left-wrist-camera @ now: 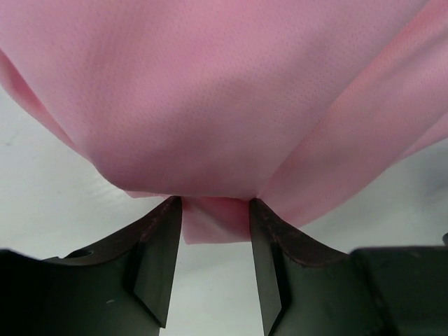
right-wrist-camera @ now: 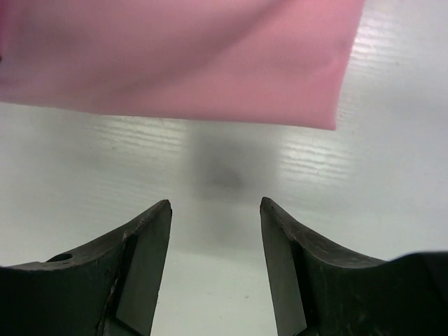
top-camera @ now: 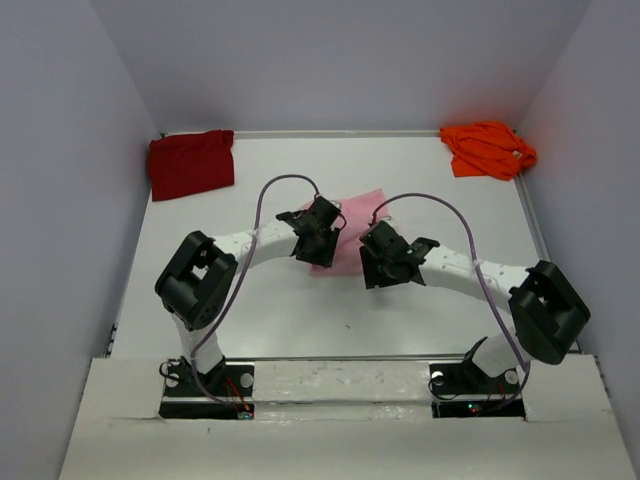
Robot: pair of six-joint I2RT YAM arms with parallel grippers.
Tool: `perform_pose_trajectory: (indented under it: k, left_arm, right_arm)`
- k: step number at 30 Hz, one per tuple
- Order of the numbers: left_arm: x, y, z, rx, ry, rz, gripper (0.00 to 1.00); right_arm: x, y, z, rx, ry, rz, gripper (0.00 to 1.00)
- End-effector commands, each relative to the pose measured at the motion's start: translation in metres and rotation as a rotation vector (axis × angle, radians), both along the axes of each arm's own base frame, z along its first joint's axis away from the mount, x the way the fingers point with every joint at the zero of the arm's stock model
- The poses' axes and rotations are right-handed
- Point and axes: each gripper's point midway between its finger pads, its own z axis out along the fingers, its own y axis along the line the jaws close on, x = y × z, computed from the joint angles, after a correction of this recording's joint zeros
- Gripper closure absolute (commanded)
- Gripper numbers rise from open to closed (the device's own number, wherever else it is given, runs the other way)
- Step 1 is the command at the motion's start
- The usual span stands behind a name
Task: Fold and stack the t-shirts
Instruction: Fold the tshirt
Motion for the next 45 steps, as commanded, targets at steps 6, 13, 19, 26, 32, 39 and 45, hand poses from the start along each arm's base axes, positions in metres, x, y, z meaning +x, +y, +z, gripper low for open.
perform_pose_trajectory:
  k: [6, 13, 19, 26, 32, 39, 45]
  left_arm:
    - [0.010, -0.006, 0.074, -0.120, -0.184, 0.099, 0.48]
    - [0.034, 0.011, 0.168, -0.175, -0.425, 0.200, 0.47]
    - [0.040, 0.018, 0.162, -0.144, -0.455, 0.205, 0.46]
    - [0.039, 0.017, 0.118, -0.087, -0.378, 0.192, 0.46]
    - [0.042, 0.020, 0.103, -0.057, -0.368, 0.207, 0.46]
    - [0.043, 0.015, 0.099, -0.076, -0.357, 0.200, 0.46]
    - [0.046, 0.017, 0.092, -0.050, -0.353, 0.197, 0.46]
  right_arm:
    - [0.018, -0.004, 0.043, -0.007, -0.115, -0.049, 0.40]
    - [0.047, 0.004, 0.069, -0.043, -0.203, -0.062, 0.39]
    - [0.068, 0.002, 0.068, -0.136, -0.246, -0.076, 0.38]
    - [0.100, -0.020, 0.061, -0.201, -0.275, -0.175, 0.38]
    - [0.127, -0.034, 0.064, -0.193, -0.287, -0.226, 0.38]
    - [0.152, -0.028, 0.061, -0.203, -0.294, -0.230, 0.38]
    - [0.158, -0.020, 0.052, -0.192, -0.283, -0.223, 0.38]
